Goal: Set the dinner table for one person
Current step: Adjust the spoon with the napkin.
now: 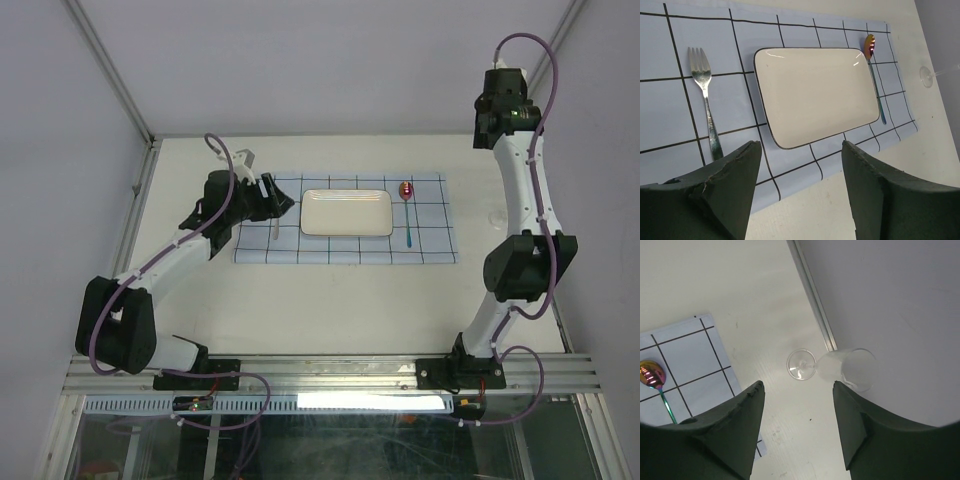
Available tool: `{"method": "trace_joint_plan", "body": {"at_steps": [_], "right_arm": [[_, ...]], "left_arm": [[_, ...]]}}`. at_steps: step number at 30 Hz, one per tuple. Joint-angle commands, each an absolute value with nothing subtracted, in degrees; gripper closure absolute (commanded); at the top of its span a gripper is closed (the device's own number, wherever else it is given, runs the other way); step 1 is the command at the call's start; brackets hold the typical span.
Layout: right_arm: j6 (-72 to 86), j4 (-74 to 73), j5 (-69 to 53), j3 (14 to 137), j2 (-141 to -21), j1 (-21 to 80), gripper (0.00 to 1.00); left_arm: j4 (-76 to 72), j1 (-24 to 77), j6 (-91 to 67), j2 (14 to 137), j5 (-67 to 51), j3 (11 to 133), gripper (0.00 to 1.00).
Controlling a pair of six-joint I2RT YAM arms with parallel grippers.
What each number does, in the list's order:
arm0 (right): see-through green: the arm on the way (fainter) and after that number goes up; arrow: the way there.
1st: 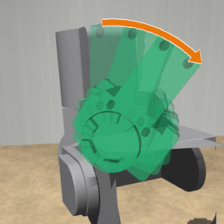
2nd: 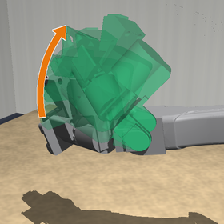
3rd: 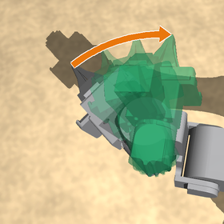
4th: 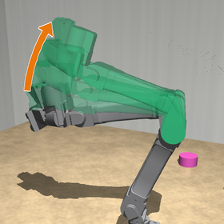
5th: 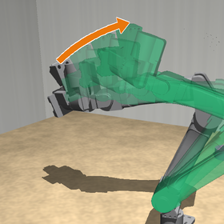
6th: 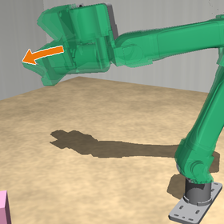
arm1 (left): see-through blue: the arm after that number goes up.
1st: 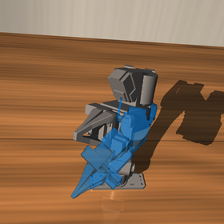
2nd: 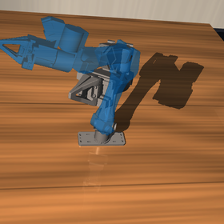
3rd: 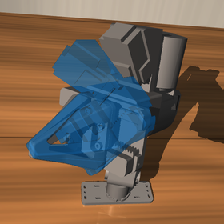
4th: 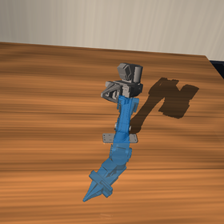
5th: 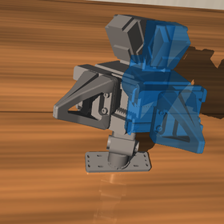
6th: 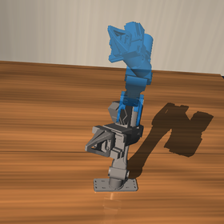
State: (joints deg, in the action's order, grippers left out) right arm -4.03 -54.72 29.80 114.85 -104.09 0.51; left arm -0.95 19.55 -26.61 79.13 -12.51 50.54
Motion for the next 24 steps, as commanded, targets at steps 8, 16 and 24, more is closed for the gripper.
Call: {"method": "trace_joint_plan", "body": {"at_steps": [8,16,24], "right_arm": [[-6.15,-54.54,31.85,116.36,-100.35,-3.39,0.40],[-3.51,-55.17,29.87,113.46,-96.59,-7.76,0.40],[-1.35,-52.64,22.83,107.89,-93.99,-11.84,0.40]], "left_arm": [[-7.64,19.79,-27.44,79.44,-15.14,48.73,0.33],[-8.57,19.04,-27.49,79.92,-16.17,47.99,0.33],[-9.41,18.56,-27.73,78.82,-16.96,46.37,0.33]]}}
